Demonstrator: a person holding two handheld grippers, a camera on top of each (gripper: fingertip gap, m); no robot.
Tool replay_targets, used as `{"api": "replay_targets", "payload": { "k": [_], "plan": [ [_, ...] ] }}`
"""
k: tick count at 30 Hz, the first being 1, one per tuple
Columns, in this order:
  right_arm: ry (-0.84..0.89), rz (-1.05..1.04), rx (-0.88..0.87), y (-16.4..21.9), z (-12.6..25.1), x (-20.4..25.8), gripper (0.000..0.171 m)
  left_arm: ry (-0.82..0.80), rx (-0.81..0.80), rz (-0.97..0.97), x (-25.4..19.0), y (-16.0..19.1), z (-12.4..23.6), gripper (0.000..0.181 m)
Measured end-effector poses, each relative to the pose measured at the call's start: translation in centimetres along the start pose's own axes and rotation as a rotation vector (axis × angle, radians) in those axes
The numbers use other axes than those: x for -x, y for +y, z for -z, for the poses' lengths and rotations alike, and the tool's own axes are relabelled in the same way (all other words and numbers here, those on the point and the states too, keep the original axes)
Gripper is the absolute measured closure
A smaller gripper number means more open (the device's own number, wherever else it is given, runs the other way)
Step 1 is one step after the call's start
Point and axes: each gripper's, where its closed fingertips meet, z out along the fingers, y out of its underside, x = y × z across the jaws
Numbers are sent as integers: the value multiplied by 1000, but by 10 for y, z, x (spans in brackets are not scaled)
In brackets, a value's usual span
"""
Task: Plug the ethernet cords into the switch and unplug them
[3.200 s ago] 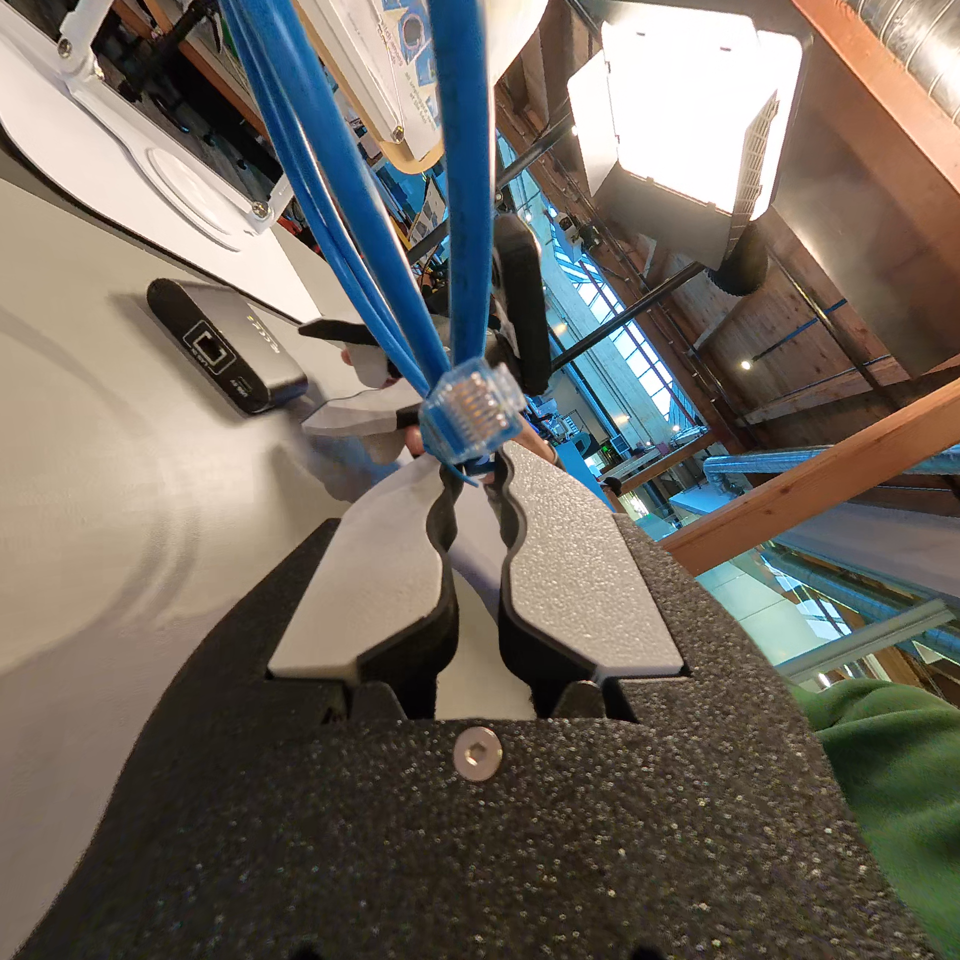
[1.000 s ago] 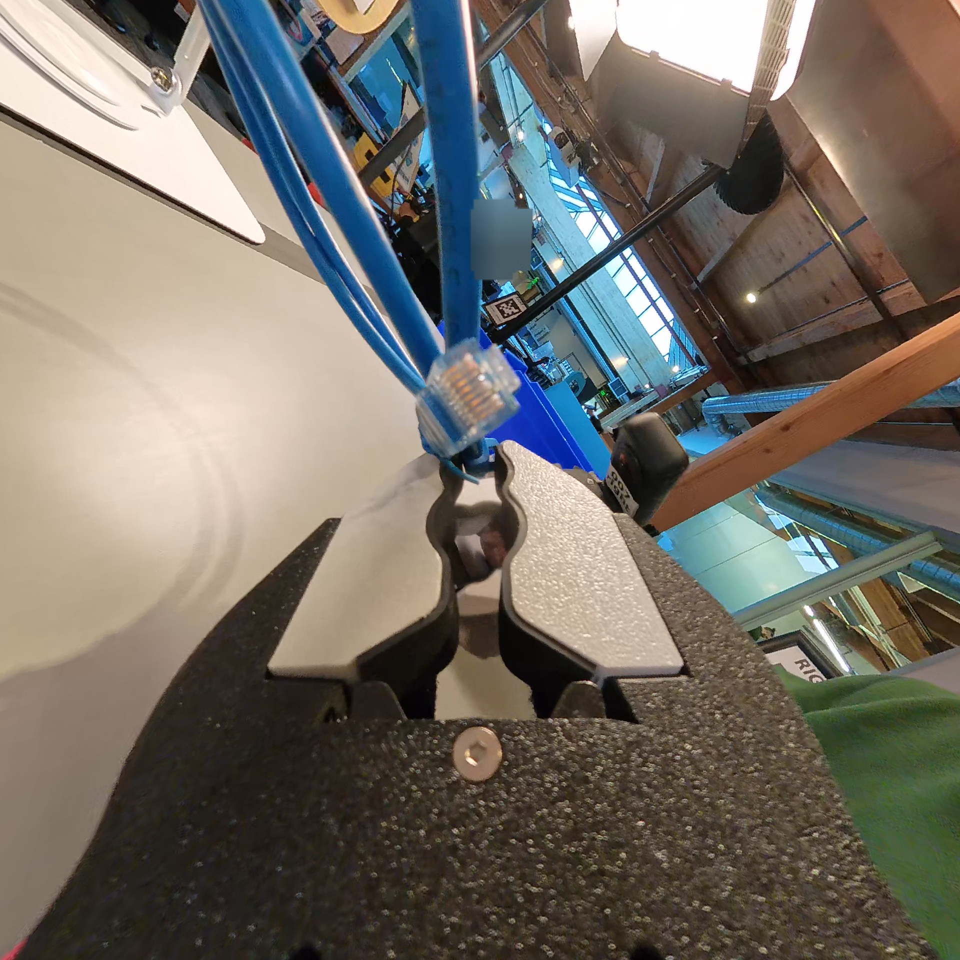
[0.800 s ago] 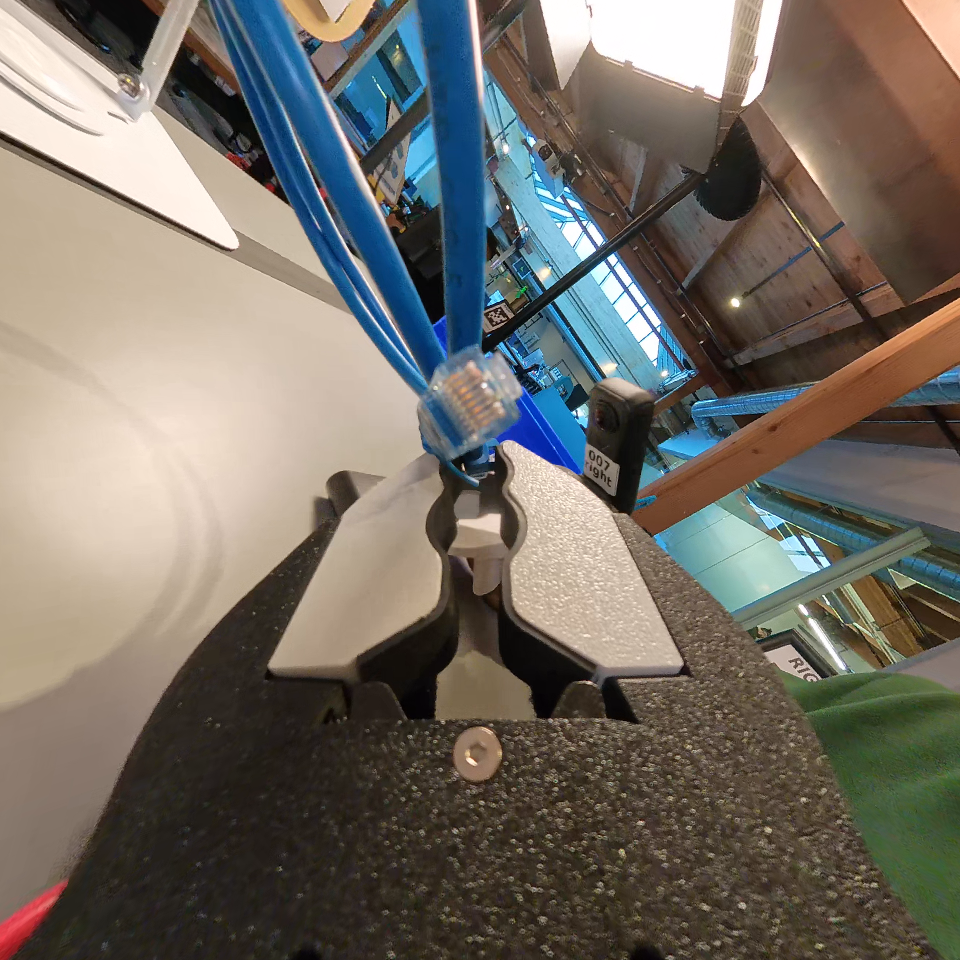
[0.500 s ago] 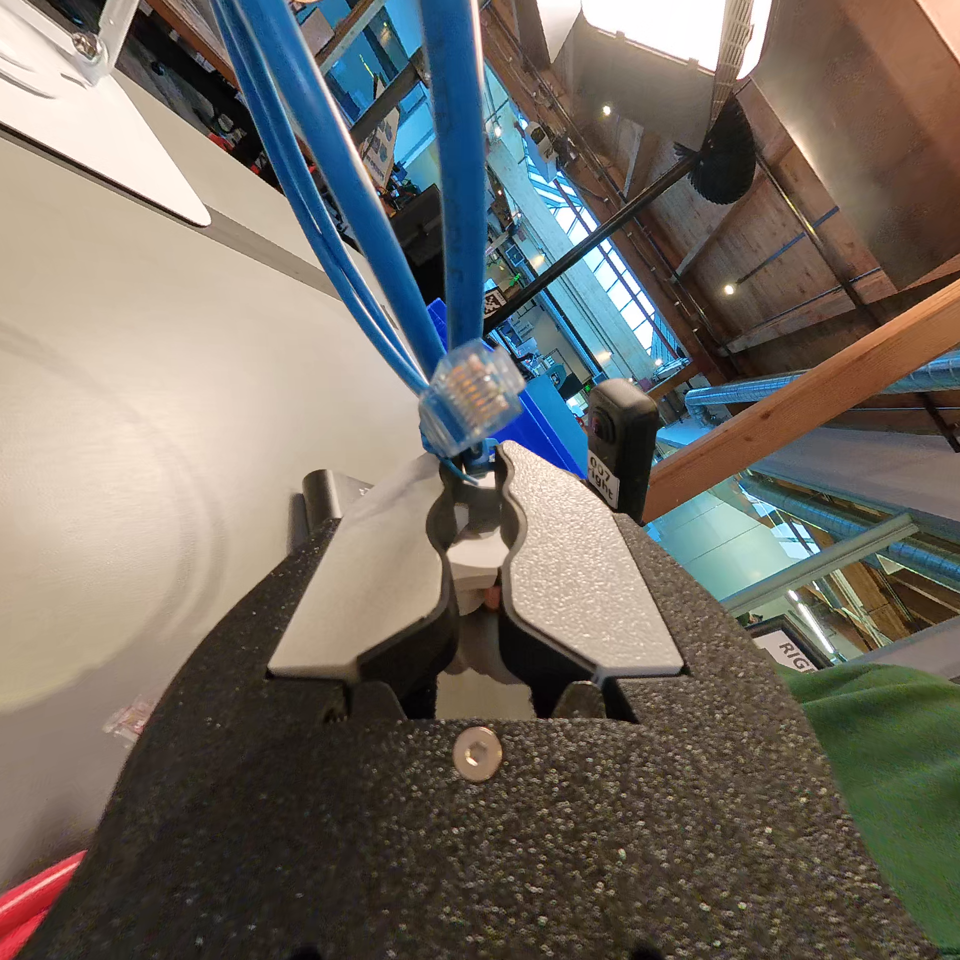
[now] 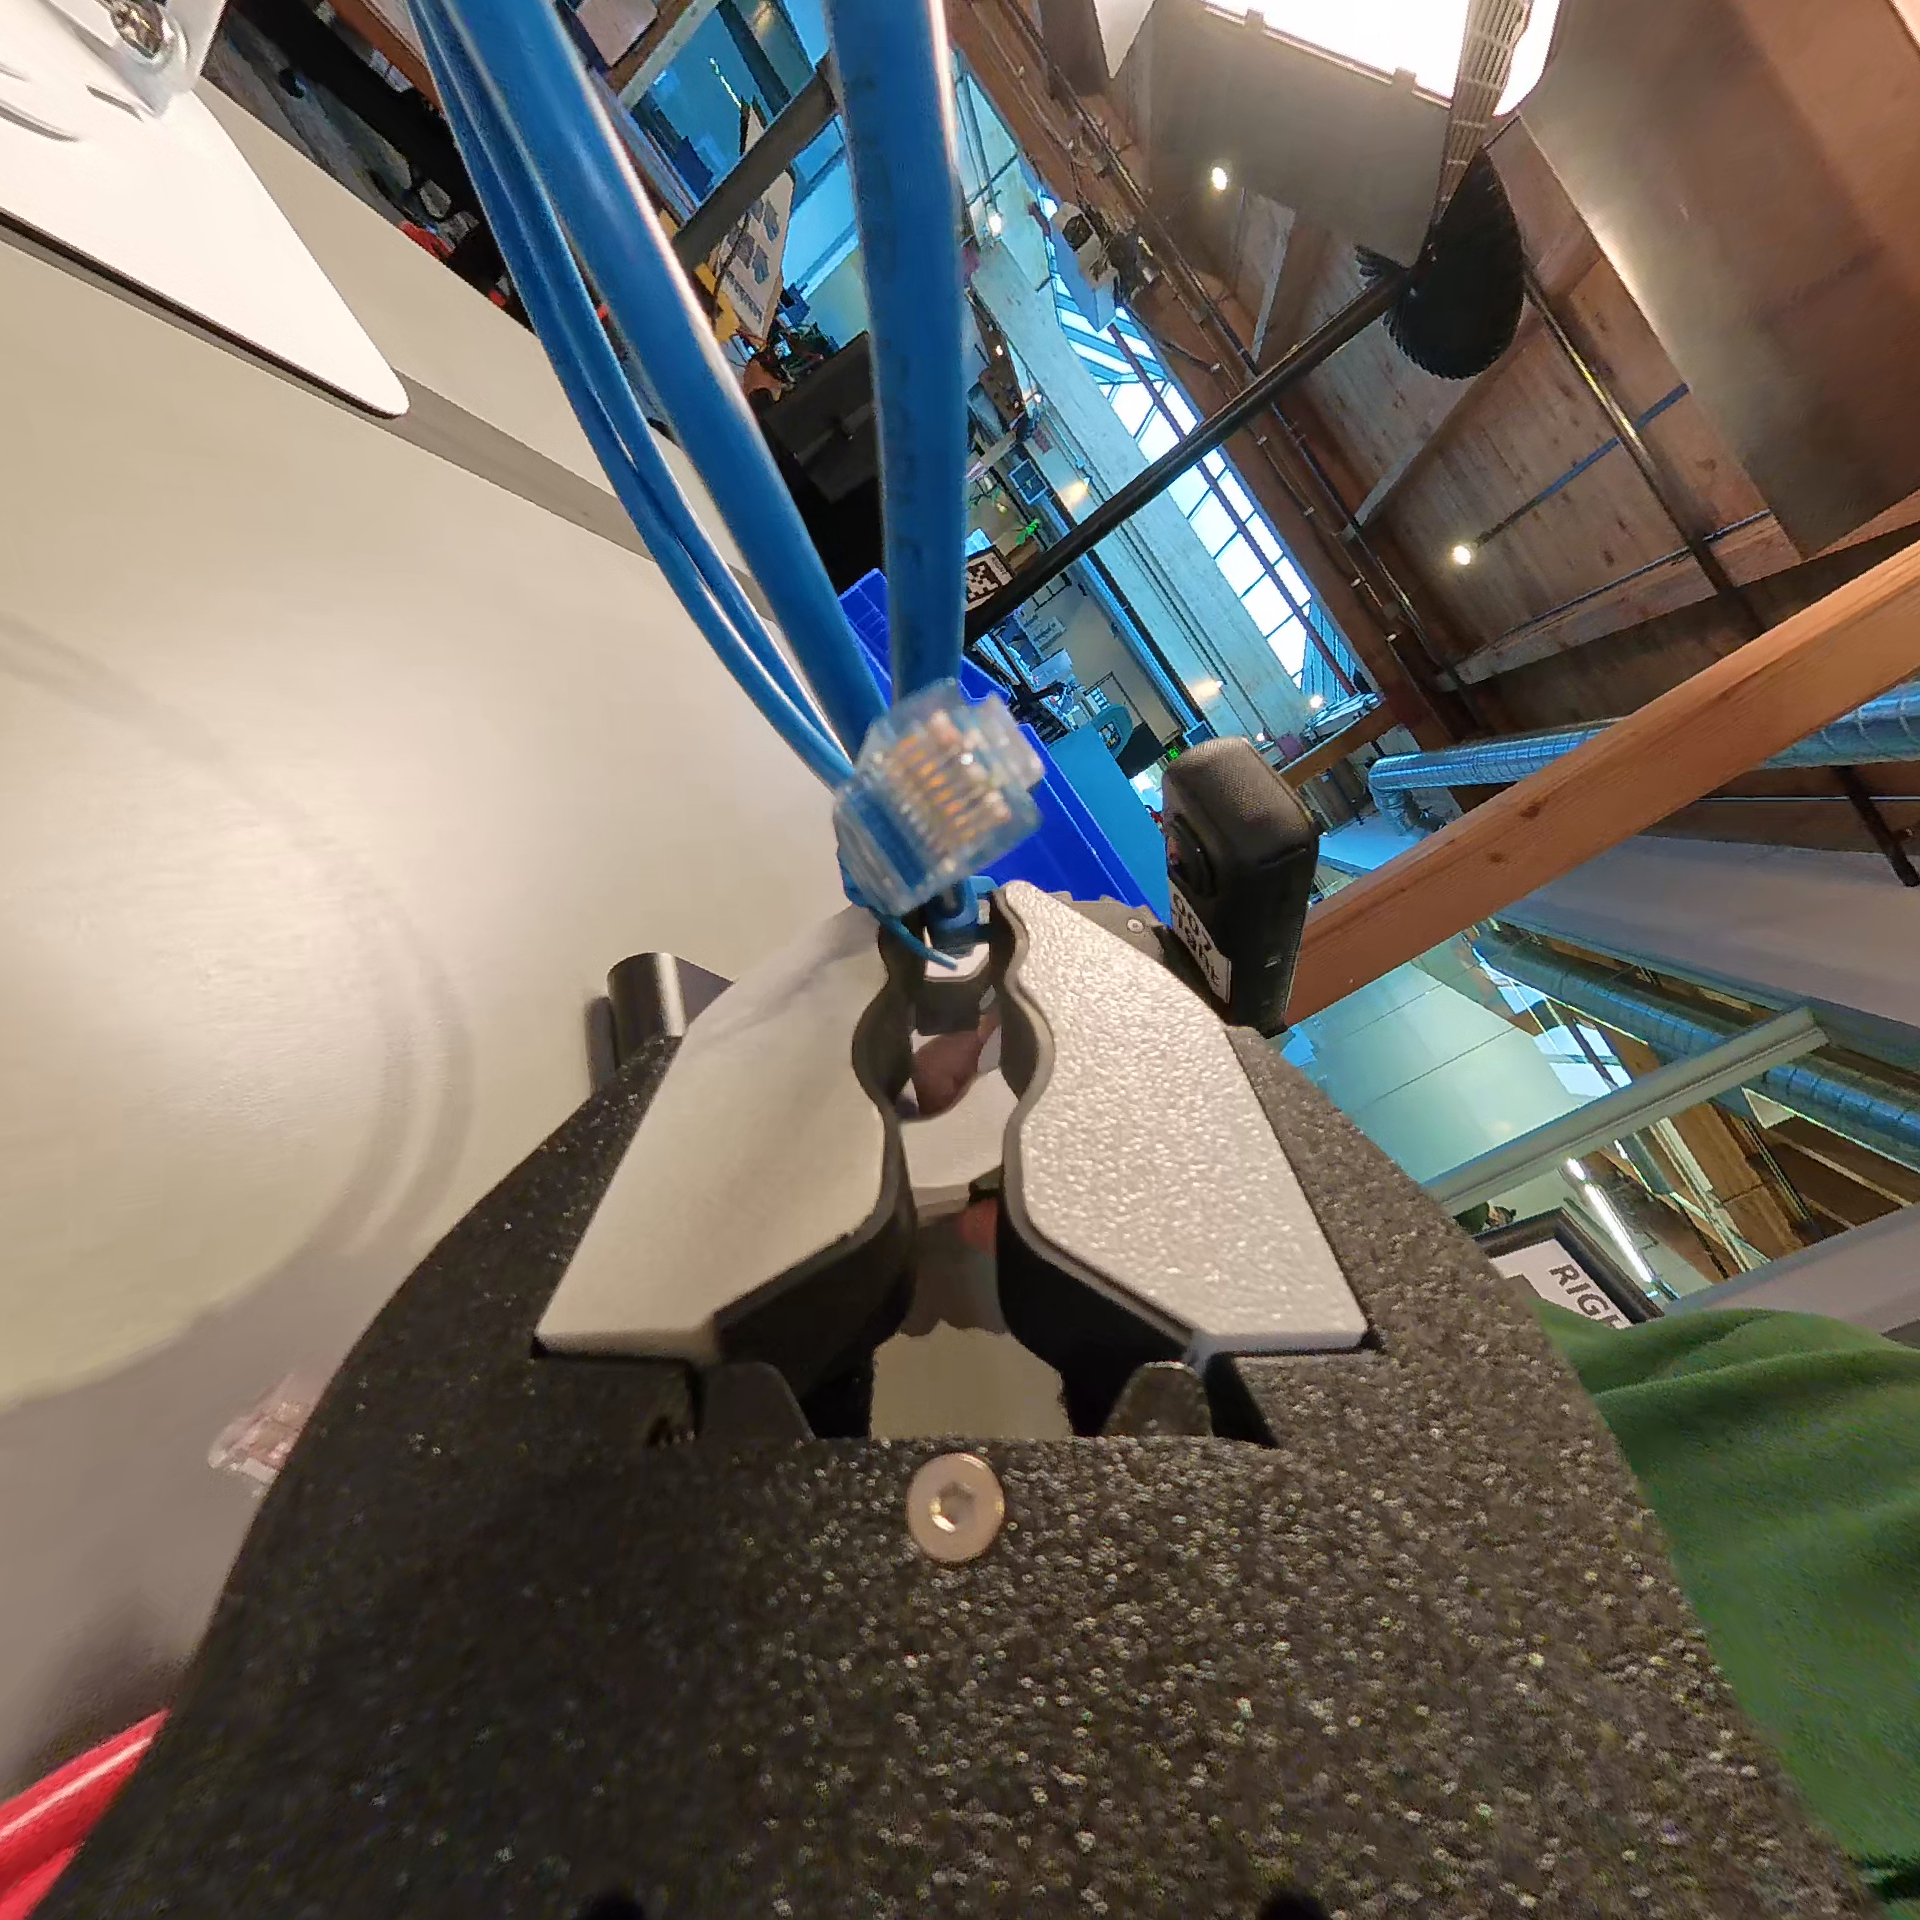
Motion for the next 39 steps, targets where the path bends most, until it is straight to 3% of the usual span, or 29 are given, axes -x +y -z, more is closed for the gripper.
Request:
{"api": "replay_targets", "payload": {
  "k": [8, 18, 23, 29, 39],
  "plan": [
    [24, -69, -84, -10, 1, -5, 111, -3, -2, -20, -3, 0, 0, 169],
    [-123, -360, -435, -54, 29, -8, 111, -2, -11, -11, -8, 3, -1, 169],
    [-116, -450, -588, -71, 40, -4, 111, -23, -61, -23, -10, 3, -1, 169],
    [-105, -590, -679, -79, 34, 5, 111, -70, -164, -45, -10, 1, 3, 169],
    [-56, -594, -766, -86, 42, 8, 112, -128, -219, -76, -7, 1, 8, 169]
  ]
}}
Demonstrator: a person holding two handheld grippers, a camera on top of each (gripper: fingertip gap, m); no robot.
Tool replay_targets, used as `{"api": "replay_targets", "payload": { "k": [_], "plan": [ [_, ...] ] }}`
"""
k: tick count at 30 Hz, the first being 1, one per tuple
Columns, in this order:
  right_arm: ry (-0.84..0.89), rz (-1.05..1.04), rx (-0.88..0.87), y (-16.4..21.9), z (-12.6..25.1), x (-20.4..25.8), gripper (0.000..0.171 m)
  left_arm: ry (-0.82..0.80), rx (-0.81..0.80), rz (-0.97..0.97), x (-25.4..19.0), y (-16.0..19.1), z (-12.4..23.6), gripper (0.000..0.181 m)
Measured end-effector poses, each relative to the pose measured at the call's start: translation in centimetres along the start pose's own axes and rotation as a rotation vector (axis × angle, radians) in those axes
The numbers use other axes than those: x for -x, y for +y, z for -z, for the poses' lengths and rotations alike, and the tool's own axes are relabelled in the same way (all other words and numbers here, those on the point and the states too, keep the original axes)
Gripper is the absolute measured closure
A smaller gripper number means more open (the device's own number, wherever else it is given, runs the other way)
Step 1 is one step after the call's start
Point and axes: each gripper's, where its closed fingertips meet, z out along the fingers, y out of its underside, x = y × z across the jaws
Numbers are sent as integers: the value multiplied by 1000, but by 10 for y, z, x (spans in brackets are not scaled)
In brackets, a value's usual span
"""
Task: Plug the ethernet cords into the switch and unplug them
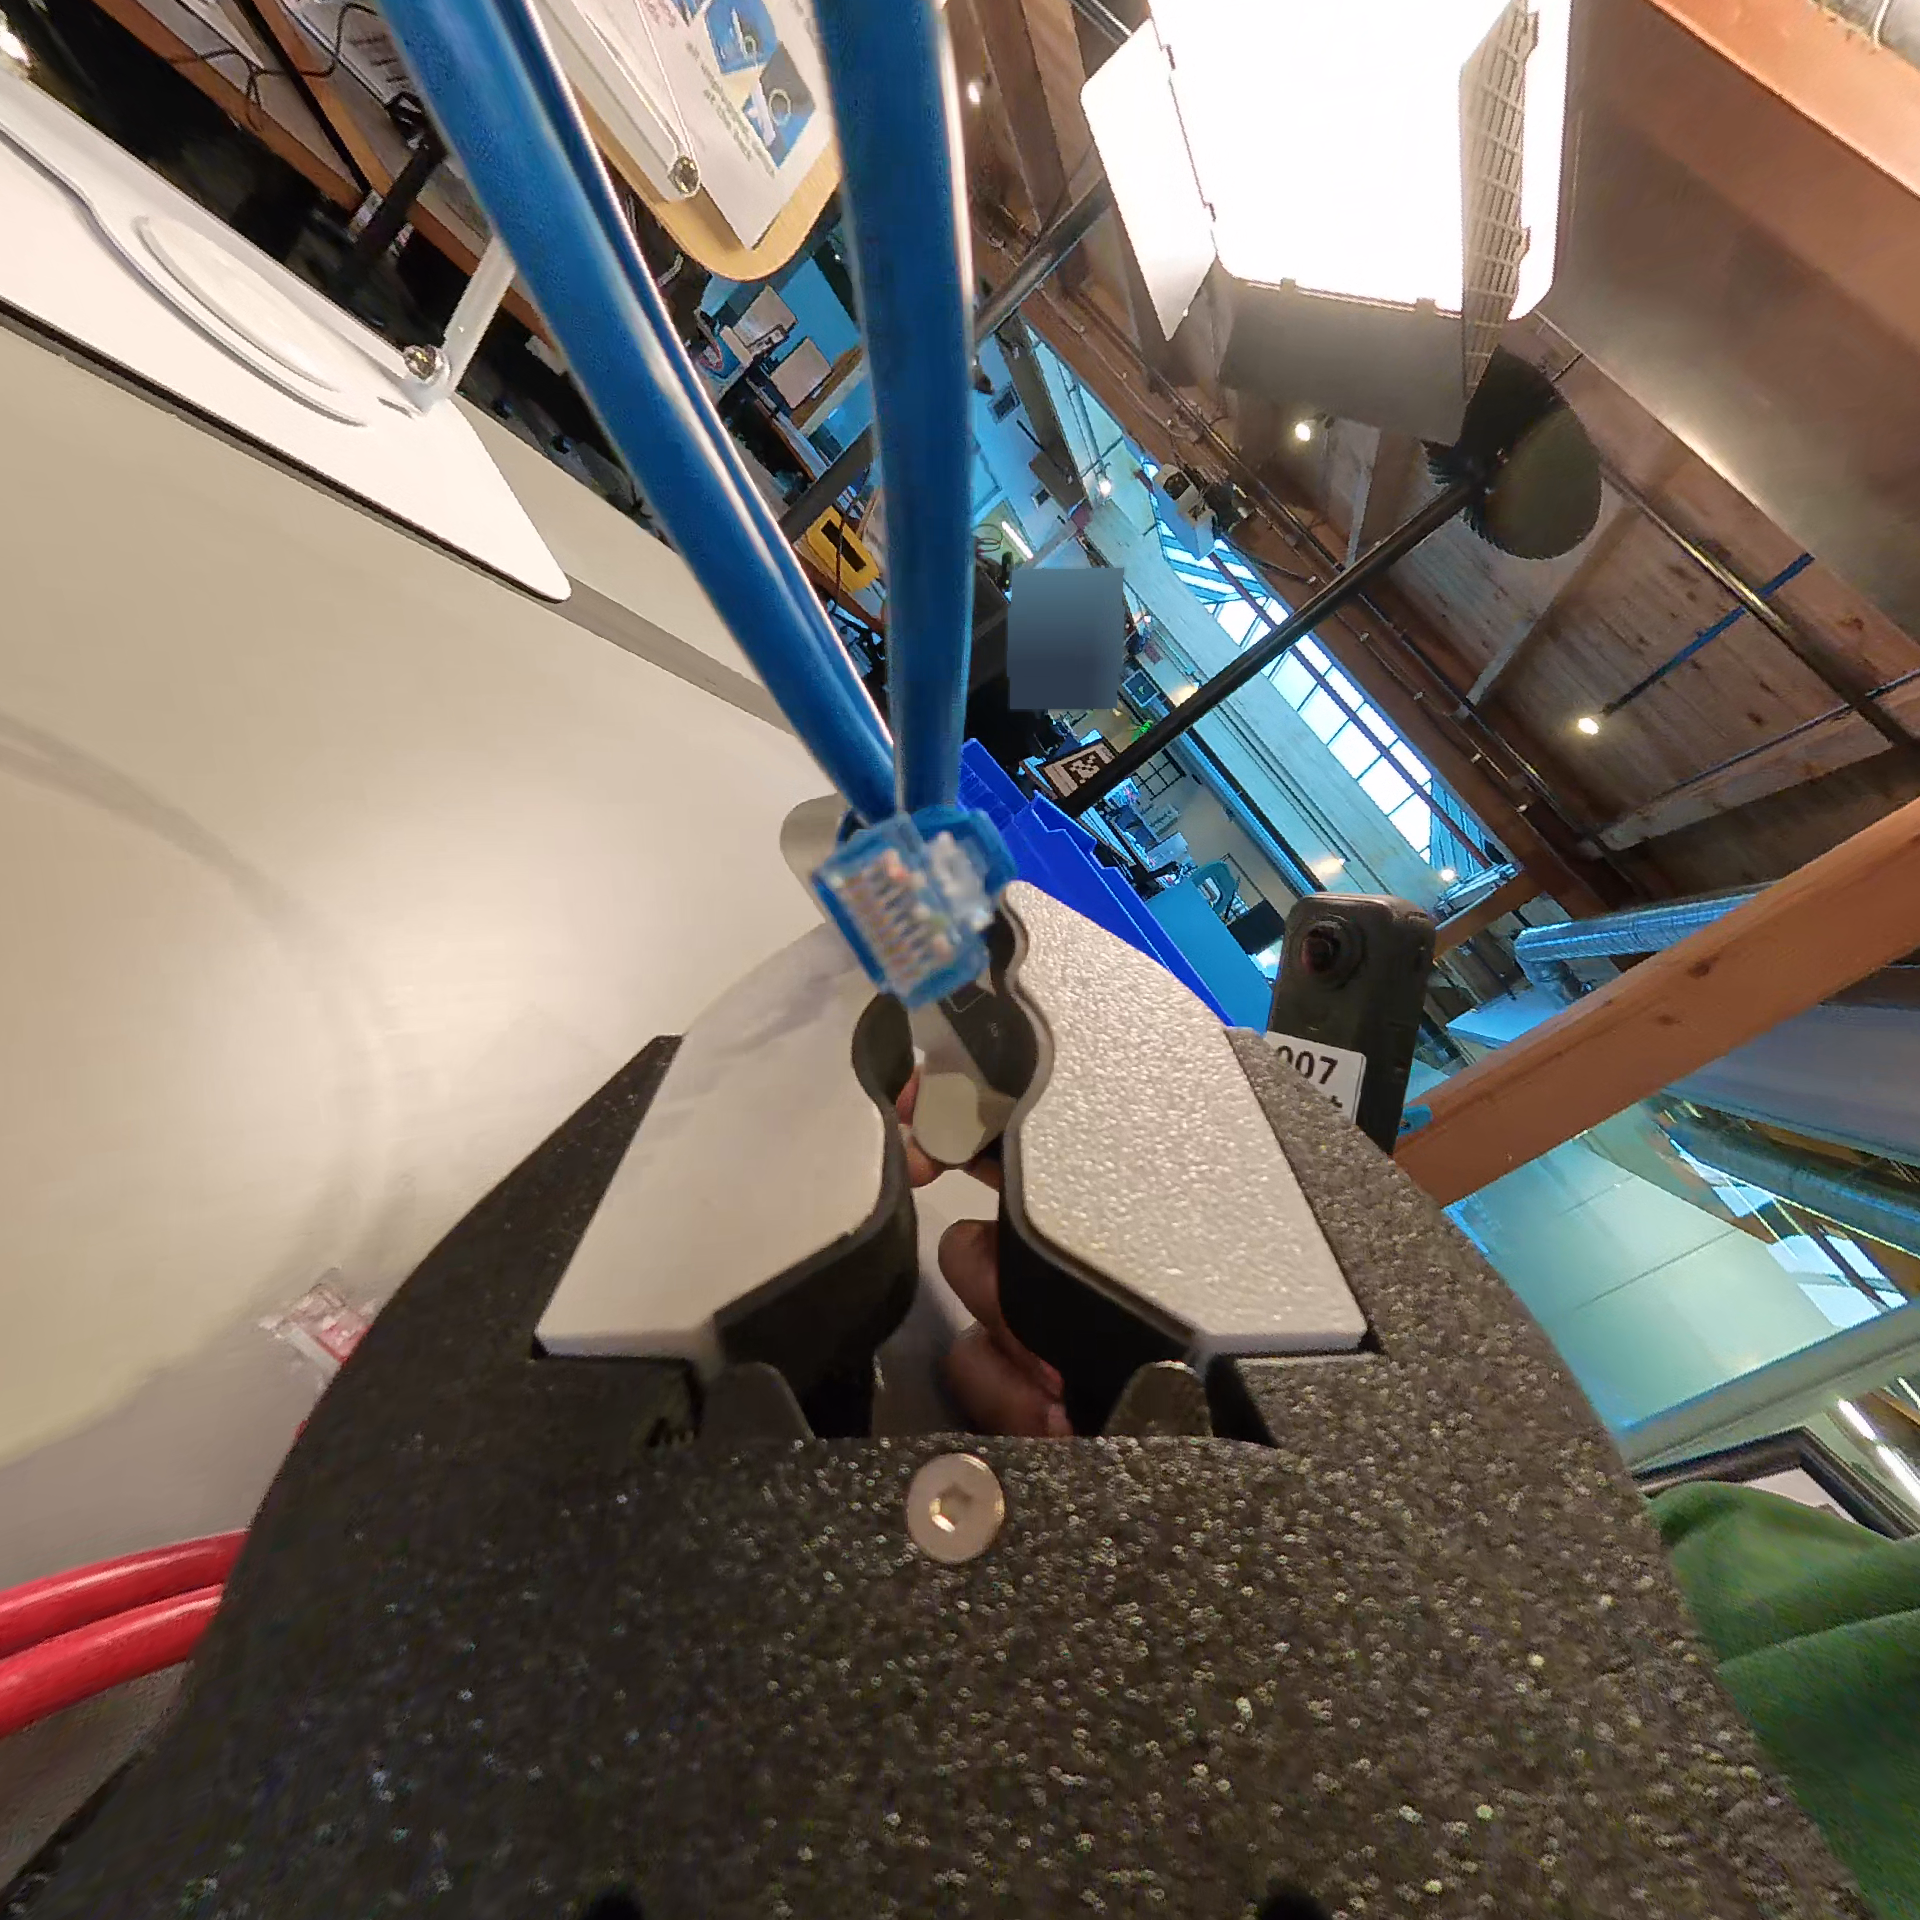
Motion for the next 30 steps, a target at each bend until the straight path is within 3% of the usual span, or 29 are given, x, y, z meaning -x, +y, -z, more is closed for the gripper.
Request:
{"api": "replay_targets", "payload": {
  "k": [22, 30],
  "plan": [
    [98, 235, -42, -4, 1, 3, 111, -18, -58, 76, 1, 2, 4, 169],
    [85, 187, -61, -7, 3, 2, 111, -12, -53, 94, 0, 6, 3, 169]
  ]
}}
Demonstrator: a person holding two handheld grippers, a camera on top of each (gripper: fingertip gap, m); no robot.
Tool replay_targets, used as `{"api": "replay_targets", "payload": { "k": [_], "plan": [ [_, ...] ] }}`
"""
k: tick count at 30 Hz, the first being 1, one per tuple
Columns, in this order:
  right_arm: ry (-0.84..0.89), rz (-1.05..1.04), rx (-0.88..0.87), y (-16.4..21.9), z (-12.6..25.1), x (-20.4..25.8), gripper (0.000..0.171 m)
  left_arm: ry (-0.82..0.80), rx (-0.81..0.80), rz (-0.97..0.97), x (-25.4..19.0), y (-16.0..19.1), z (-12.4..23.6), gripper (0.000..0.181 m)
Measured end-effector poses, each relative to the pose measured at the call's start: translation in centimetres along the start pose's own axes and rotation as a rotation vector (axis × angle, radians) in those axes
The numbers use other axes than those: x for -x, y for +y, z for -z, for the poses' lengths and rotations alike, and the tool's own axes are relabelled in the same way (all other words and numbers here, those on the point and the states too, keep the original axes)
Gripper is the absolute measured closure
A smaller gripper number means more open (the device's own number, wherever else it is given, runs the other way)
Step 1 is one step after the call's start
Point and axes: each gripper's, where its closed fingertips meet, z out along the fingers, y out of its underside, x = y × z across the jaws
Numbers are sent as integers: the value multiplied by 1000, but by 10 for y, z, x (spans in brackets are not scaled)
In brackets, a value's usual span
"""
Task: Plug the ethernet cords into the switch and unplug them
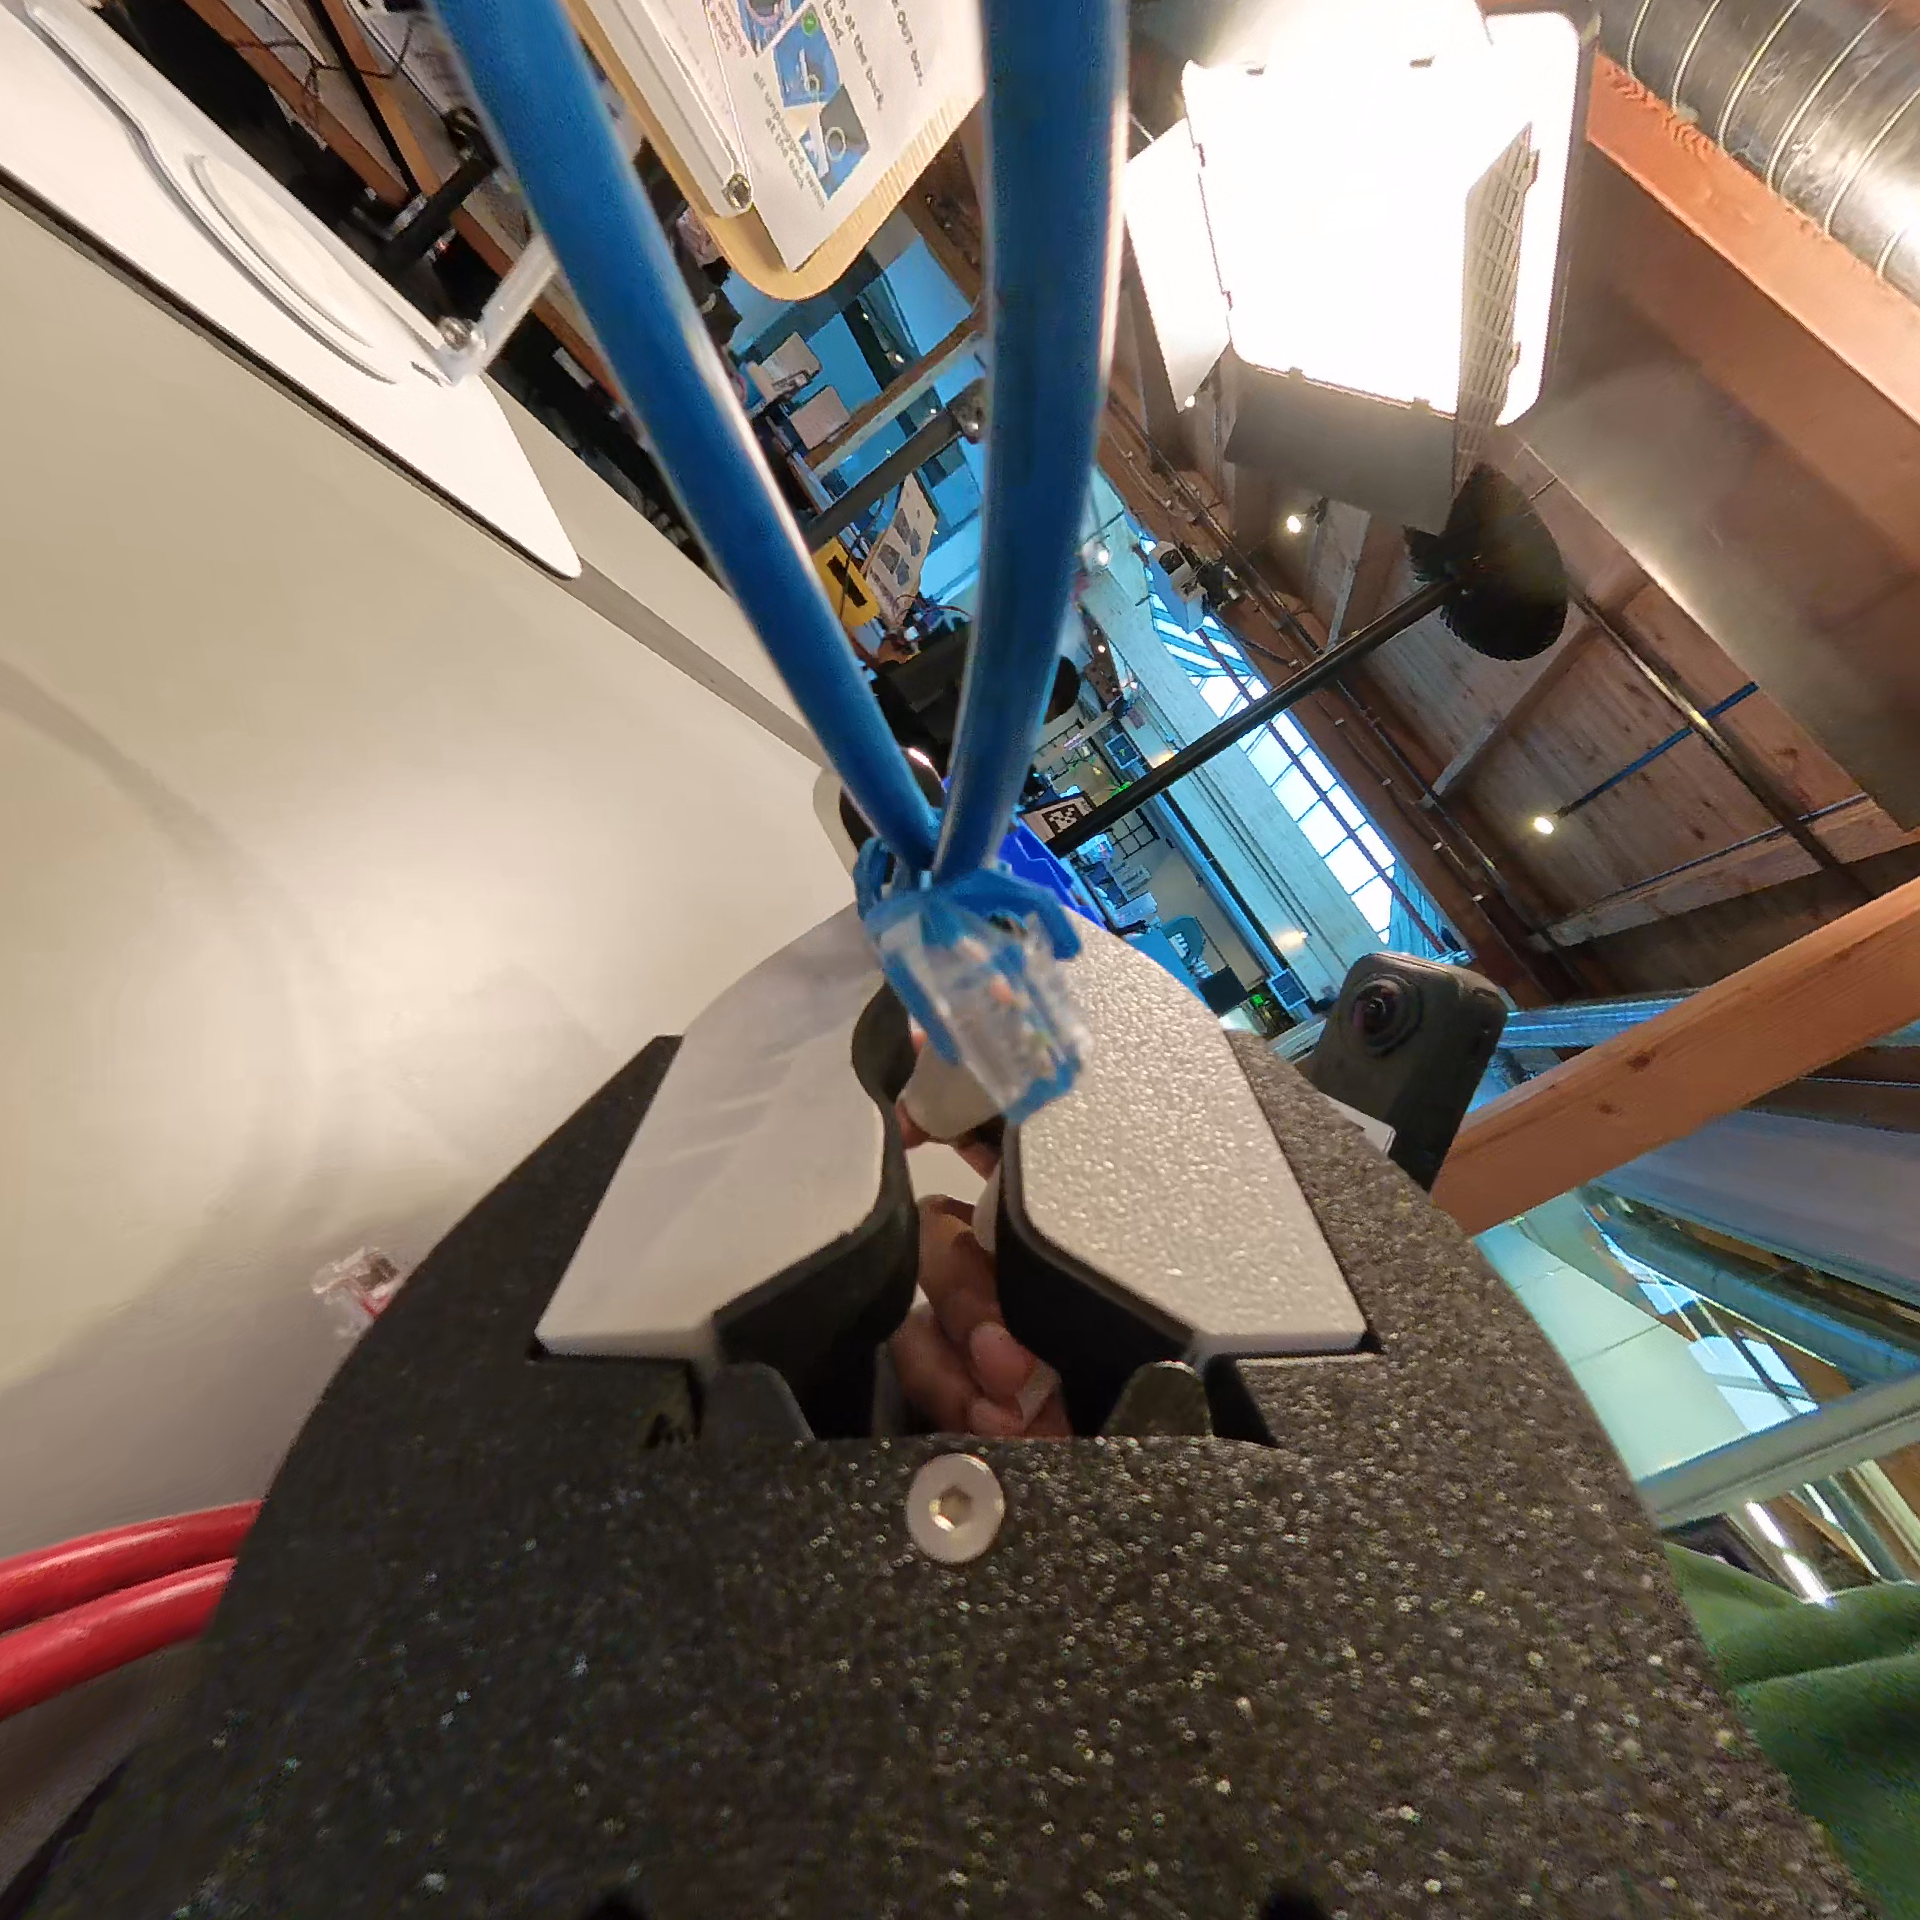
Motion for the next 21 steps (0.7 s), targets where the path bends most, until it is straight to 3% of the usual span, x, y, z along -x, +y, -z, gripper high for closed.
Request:
{"api": "replay_targets", "payload": {
  "k": [9, 15, 21],
  "plan": [
    [11, 92, -56, -8, 3, 4, 111, 39, -36, 44, -6, 0, 2, 169],
    [50, 218, -105, -16, 7, 7, 111, 131, -54, 178, -10, 0, 3, 169],
    [53, 219, -142, -21, 10, 9, 111, 148, -42, 147, -16, 1, 3, 169]
  ]
}}
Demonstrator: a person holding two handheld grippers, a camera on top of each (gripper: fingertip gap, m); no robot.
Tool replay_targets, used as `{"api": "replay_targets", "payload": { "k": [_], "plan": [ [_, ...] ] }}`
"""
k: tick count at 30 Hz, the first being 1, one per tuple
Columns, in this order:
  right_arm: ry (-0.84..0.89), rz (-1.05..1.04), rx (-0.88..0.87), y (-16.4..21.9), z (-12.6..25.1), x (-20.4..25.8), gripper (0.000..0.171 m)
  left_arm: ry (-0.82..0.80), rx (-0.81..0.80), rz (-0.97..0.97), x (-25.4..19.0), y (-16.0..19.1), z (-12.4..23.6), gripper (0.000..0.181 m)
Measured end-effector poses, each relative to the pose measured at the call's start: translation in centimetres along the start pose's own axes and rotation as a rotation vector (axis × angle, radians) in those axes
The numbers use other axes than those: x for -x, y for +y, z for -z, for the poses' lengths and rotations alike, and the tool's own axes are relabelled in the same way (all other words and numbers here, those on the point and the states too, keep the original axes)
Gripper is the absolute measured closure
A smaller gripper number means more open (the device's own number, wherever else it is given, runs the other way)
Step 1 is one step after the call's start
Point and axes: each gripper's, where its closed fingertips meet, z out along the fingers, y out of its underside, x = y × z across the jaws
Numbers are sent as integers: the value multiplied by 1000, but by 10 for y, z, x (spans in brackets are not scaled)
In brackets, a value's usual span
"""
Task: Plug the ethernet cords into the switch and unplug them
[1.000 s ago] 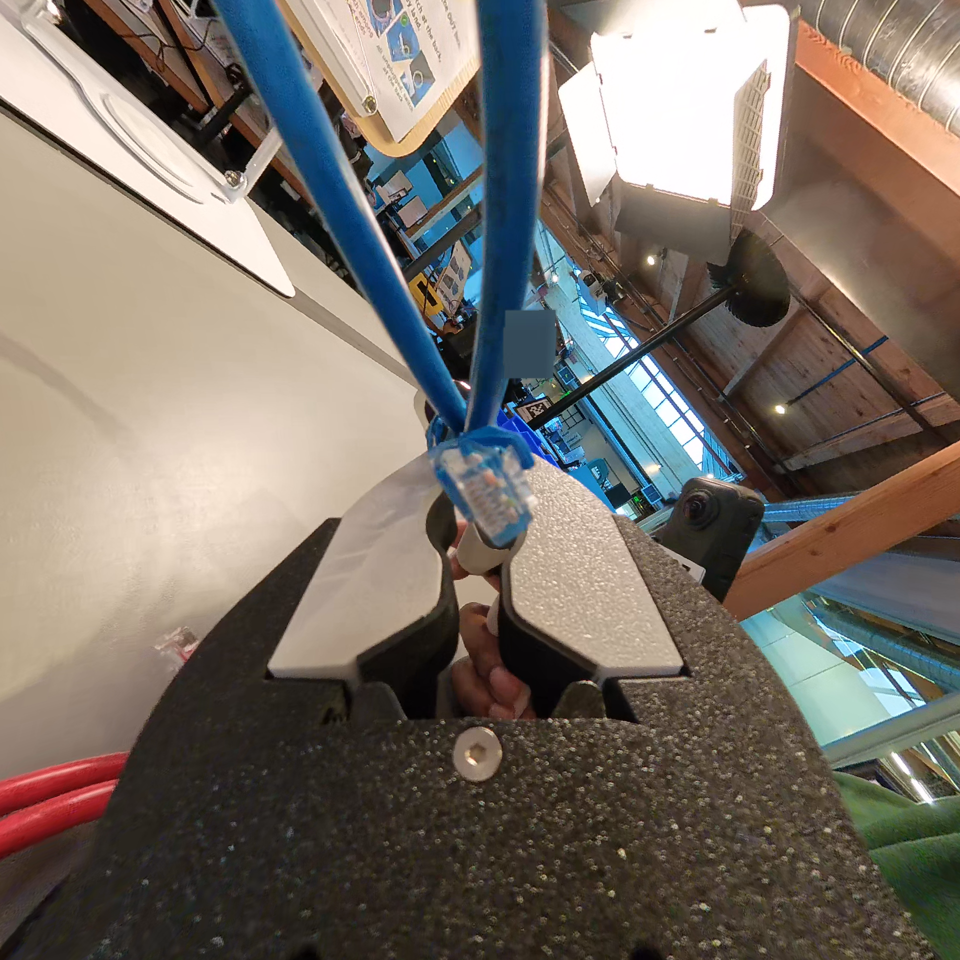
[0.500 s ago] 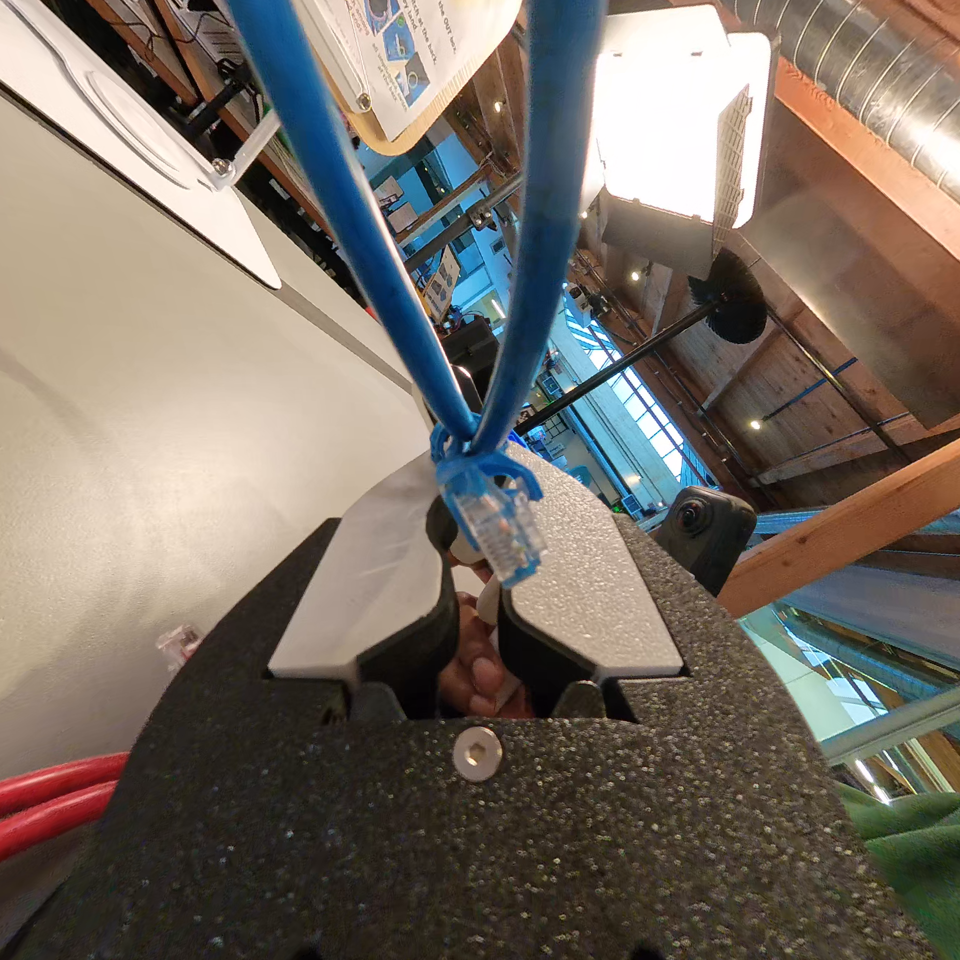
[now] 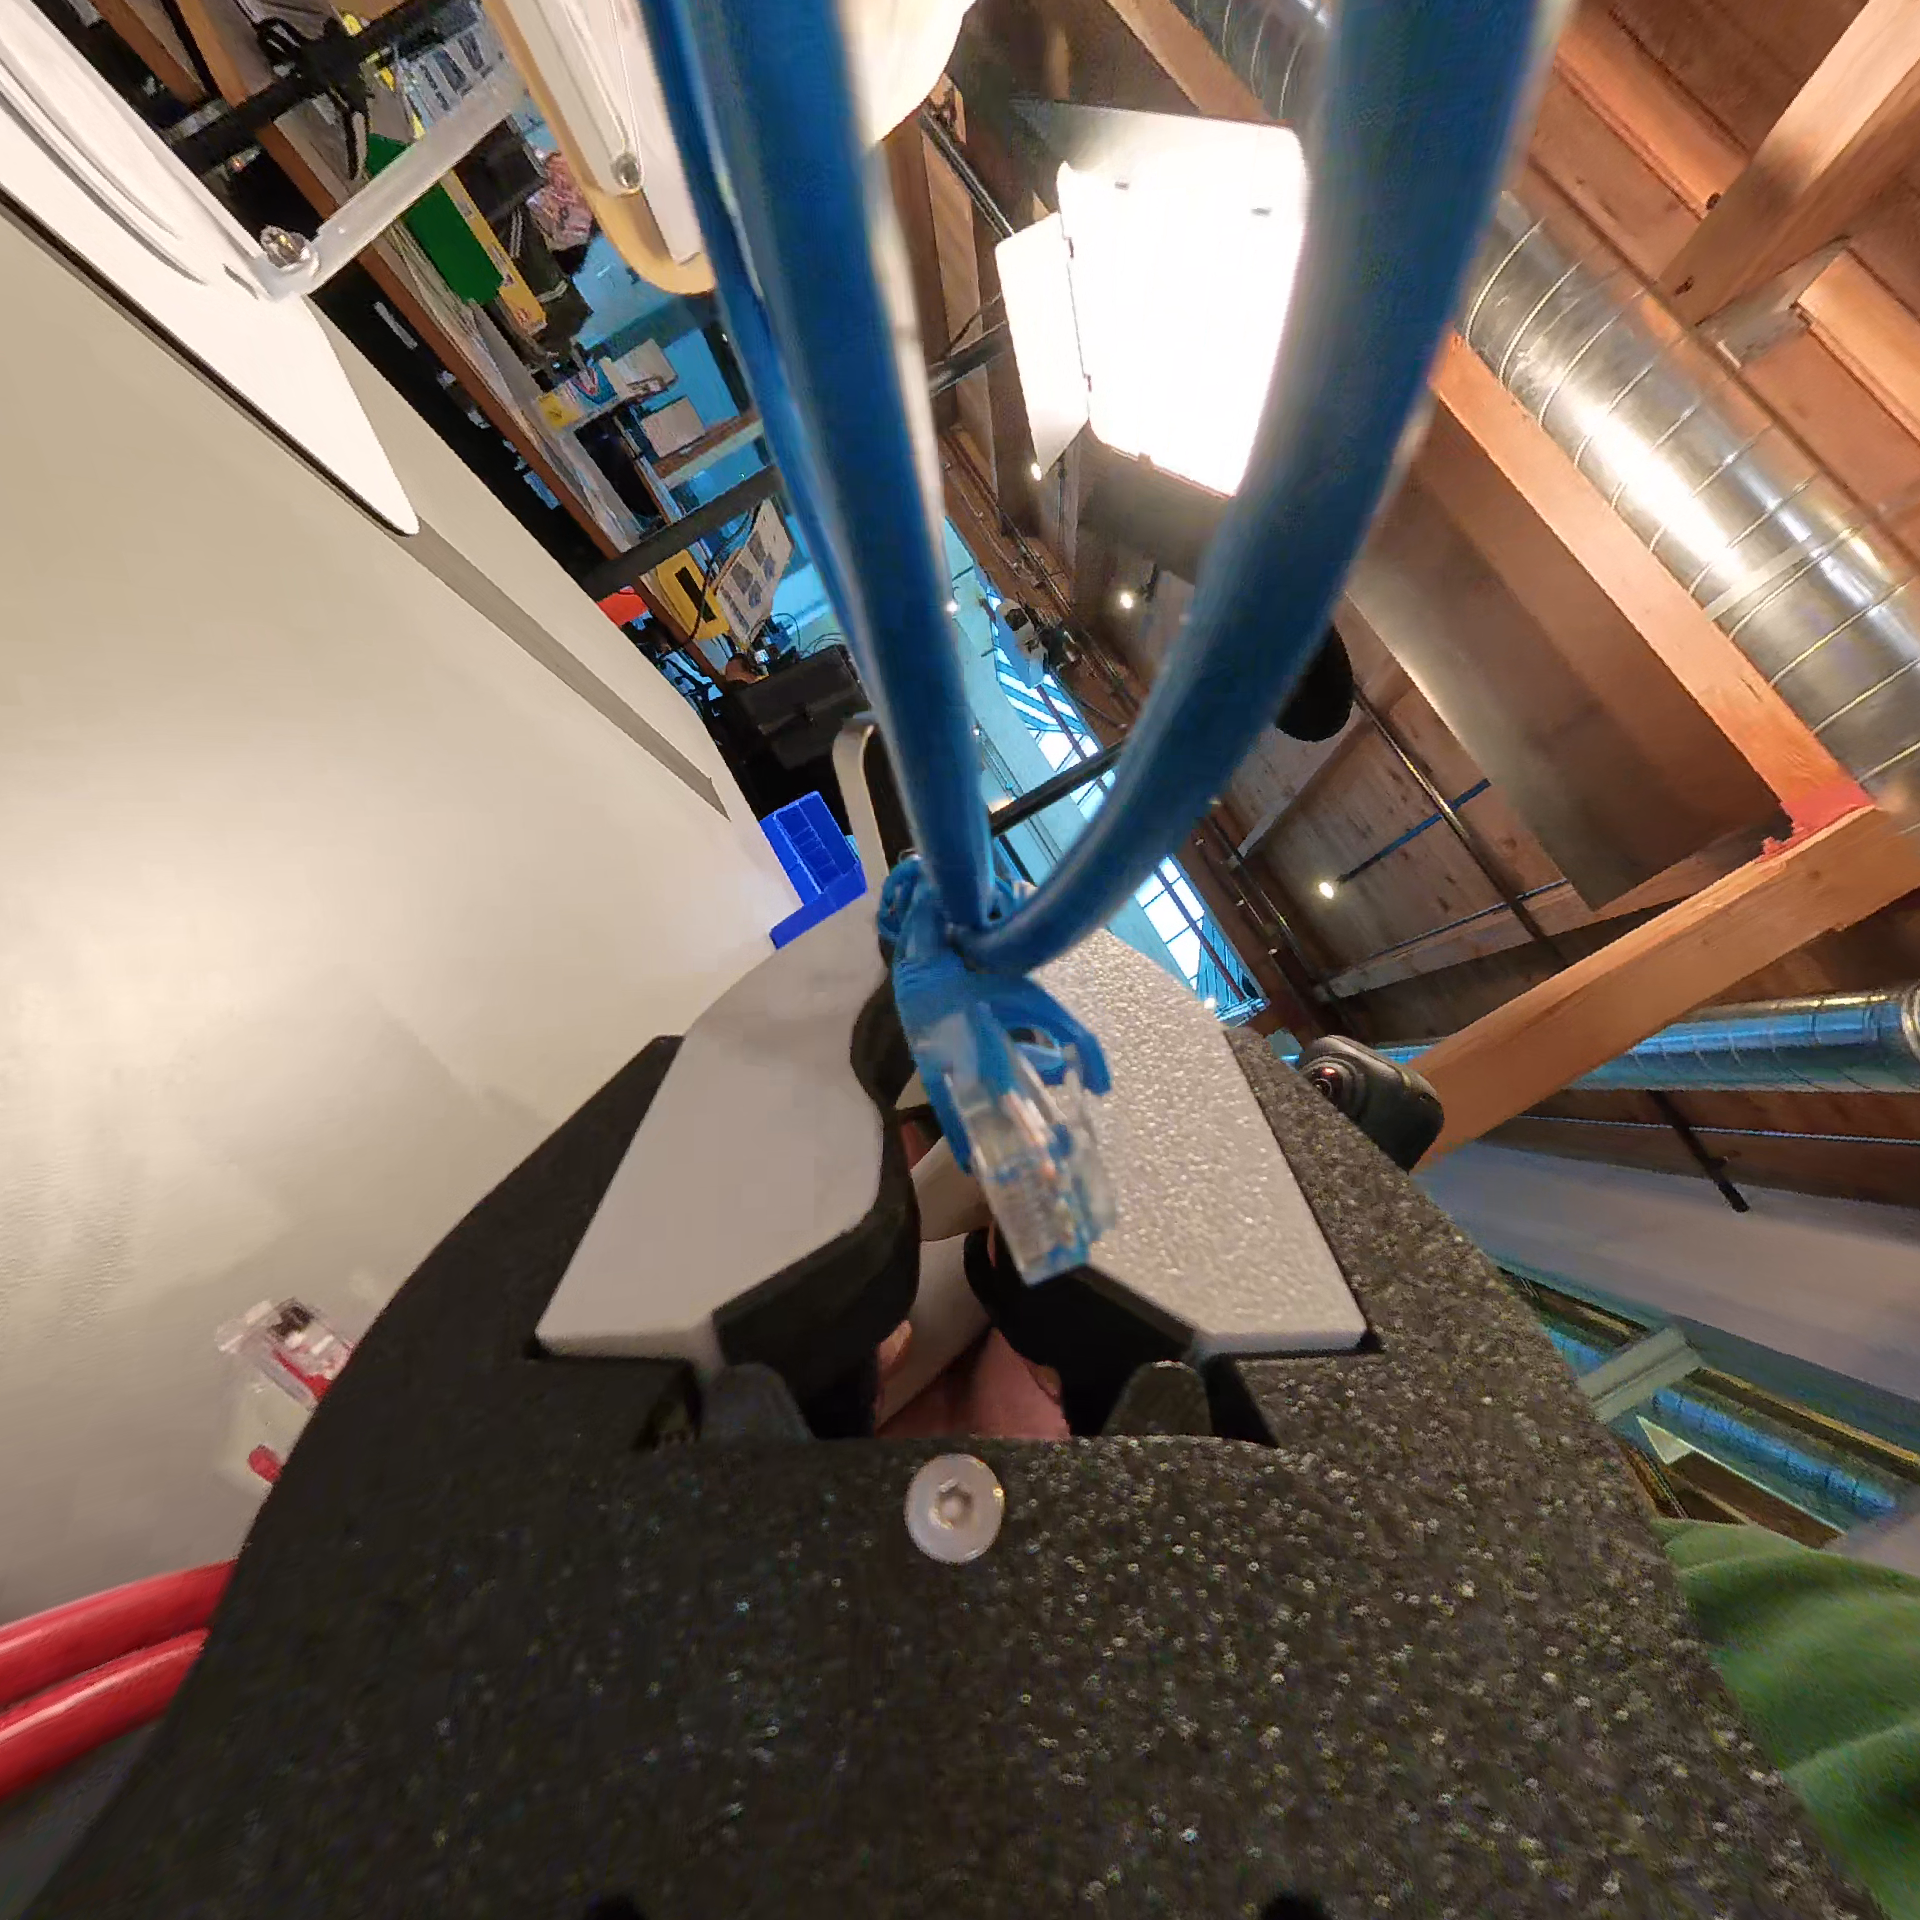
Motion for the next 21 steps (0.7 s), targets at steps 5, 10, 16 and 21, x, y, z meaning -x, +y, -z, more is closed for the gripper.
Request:
{"api": "replay_targets", "payload": {
  "k": [5, 10, 16, 21],
  "plan": [
    [-65, -154, 2, 3, 0, -1, 111, 8, 15, -7, -1, 2, -1, 169],
    [-90, -169, -7, 2, 1, 0, 111, 16, 31, -8, -3, 5, -1, 169],
    [-69, -53, -15, -1, 2, 1, 111, 26, 24, 17, -2, 4, 0, 169],
    [-38, 54, -27, -3, 2, 7, 111, 26, 6, 27, -2, 4, 1, 169]
  ]
}}
